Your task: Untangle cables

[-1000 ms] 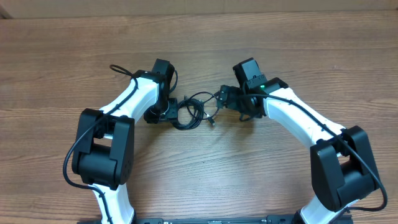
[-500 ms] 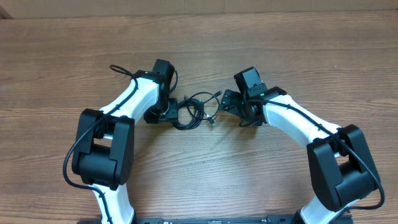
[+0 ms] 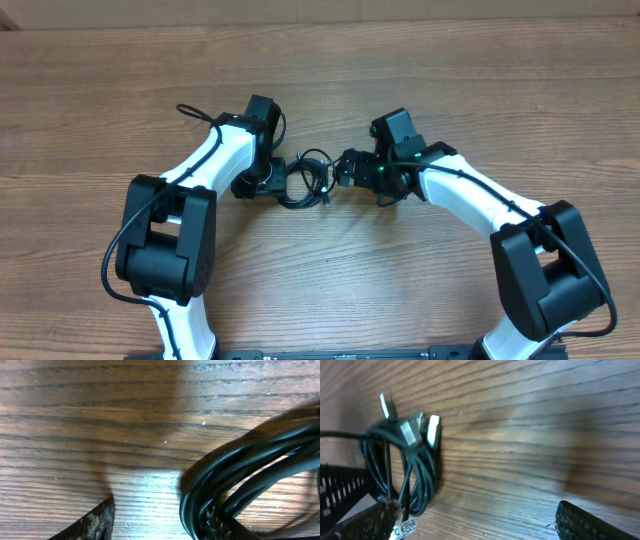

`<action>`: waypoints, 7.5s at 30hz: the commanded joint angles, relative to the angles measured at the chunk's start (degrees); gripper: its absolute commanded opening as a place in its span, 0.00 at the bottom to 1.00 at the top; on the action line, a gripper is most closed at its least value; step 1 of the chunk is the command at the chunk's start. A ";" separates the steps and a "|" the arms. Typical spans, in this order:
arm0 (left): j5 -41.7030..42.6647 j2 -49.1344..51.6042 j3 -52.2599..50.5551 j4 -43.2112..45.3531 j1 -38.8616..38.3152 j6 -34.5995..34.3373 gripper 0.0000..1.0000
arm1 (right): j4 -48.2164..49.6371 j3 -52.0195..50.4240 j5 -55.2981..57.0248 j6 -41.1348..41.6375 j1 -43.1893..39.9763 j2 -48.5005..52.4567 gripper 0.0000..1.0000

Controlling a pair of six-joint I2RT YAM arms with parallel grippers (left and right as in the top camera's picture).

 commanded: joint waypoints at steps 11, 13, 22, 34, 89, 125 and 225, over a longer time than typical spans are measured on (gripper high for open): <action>-5.81 3.65 -3.30 0.28 0.50 -0.31 0.57 | 5.62 -0.37 8.66 -2.43 8.68 5.55 1.00; -5.86 3.65 -3.30 0.20 0.52 -0.28 0.57 | 7.04 -0.37 8.68 -2.36 9.09 6.71 1.00; -6.03 3.65 -3.30 0.07 1.07 -0.39 0.61 | 6.99 -0.37 16.24 3.80 9.18 7.08 1.00; -2.29 3.65 -3.30 -0.26 3.48 1.33 0.62 | 2.64 1.70 19.54 2.99 9.44 10.36 1.00; -0.70 3.65 -8.22 -2.10 19.71 -2.32 0.72 | -16.79 16.46 14.62 4.13 9.70 17.33 1.00; 6.67 3.58 -5.70 -0.35 4.20 6.23 0.73 | -14.62 17.07 6.14 -6.67 8.61 17.31 1.00; 7.28 -25.49 10.23 -13.68 31.50 -5.33 0.99 | -33.53 28.11 29.92 2.21 6.75 20.00 1.00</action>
